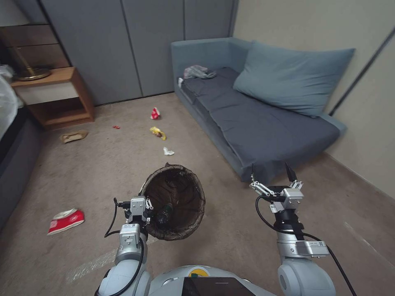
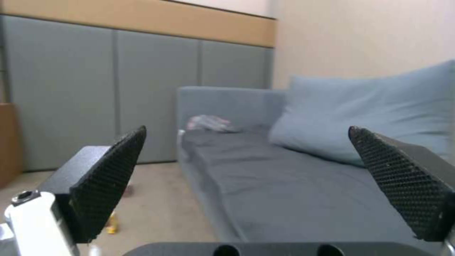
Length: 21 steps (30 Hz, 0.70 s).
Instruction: Pick up the trash bin, then pick up the garbage from the floor and place it into the trash bin.
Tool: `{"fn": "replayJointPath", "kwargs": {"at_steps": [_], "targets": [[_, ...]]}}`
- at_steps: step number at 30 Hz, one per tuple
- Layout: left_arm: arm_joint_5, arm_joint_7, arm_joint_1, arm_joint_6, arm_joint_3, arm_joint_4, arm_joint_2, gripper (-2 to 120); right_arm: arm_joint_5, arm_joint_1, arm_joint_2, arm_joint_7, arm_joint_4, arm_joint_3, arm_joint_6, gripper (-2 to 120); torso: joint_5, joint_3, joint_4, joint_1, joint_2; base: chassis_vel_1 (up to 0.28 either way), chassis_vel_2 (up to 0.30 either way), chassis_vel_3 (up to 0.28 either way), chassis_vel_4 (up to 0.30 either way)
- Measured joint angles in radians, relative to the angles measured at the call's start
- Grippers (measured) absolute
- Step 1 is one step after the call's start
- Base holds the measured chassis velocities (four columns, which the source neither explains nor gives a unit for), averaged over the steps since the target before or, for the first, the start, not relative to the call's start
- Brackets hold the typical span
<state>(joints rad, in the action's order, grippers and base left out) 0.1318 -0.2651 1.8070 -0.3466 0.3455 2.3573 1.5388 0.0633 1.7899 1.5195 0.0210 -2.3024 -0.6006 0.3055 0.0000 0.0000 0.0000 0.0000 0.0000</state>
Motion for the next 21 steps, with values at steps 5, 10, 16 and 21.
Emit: {"fn": "replayJointPath", "kwargs": {"at_steps": [5,10,16,21], "targets": [[0.002,-0.001,0.004,0.001,0.001,0.004,-0.001,0,0.000,-0.003,-0.007,0.001,-0.005,-0.002,-0.003,100,0.0000,0.000,0.0000,0.000,0.000,0.105,0.123,0.132,0.128],[0.003,-0.001,0.008,0.002,0.004,0.013,-0.002,0,0.000,-0.002,-0.014,0.004,-0.008,-0.004,-0.004,100,0.0001,0.000,0.0000,0.000,0.000,0.127,0.132,0.116,0.133],[0.004,-0.001,0.009,0.003,0.006,0.019,-0.003,0,0.001,0.000,-0.018,0.006,-0.011,-0.007,-0.004,100,0.0001,0.000,0.0001,0.000,0.000,0.128,0.125,0.112,0.123],[0.006,-0.001,0.013,0.005,0.006,0.023,-0.003,0,0.001,0.001,-0.020,0.011,-0.011,-0.010,-0.001,100,0.0000,0.000,-0.0001,0.000,0.000,0.126,0.134,0.132,0.135]]}}
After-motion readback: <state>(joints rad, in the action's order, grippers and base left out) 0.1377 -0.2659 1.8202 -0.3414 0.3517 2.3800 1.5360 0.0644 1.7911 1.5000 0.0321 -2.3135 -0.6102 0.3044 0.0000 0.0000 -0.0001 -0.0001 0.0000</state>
